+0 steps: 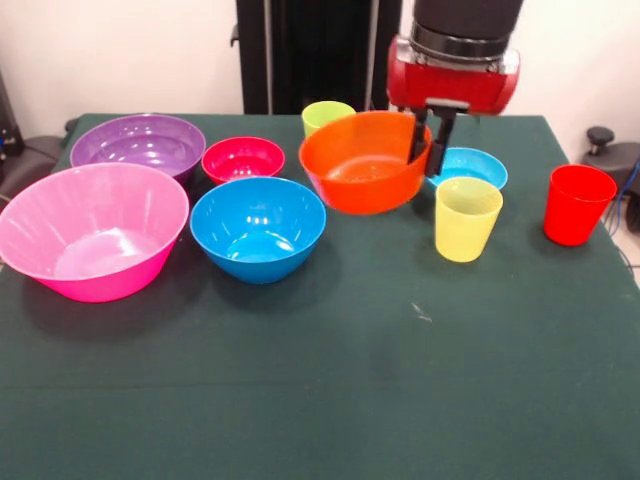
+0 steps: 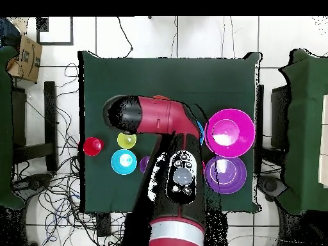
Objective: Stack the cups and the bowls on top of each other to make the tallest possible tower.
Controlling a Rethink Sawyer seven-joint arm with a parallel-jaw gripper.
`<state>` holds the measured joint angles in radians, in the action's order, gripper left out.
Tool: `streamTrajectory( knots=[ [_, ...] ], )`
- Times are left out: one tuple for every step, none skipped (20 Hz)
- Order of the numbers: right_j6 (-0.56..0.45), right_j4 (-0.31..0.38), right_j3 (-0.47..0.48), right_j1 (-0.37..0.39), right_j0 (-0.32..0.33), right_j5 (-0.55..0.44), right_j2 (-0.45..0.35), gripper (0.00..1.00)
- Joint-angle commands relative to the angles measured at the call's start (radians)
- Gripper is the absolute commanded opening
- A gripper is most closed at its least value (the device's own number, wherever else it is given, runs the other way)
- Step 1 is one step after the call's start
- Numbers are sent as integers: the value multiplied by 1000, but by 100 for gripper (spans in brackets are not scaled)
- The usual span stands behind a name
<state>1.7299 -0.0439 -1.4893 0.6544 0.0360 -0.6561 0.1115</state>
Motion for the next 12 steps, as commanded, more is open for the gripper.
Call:
streamTrajectory(
  knots=[
    [-2, 79, -143, 24, 51, -13, -37, 0],
    [-9, 83, -157, 26, 62, 5, -41, 0],
    [-19, 86, -167, 22, 78, 21, -50, 0],
    [-25, 90, -174, 21, 86, 31, -53, 0],
    [-33, 94, -183, 20, 99, 45, -60, 0],
    [-40, 99, -192, 19, 112, 59, -66, 0],
    [-46, 104, -205, 19, 125, 78, -72, 0],
    [-48, 108, -210, 18, 131, 84, -75, 0],
    [-48, 112, -225, 17, 139, 103, -79, 0],
    [-46, 116, -231, 15, 142, 113, -82, 0],
    [-42, 120, -244, 14, 148, 130, -87, 0],
    [-39, 125, -248, 12, 152, 140, -92, 0]
  ],
)
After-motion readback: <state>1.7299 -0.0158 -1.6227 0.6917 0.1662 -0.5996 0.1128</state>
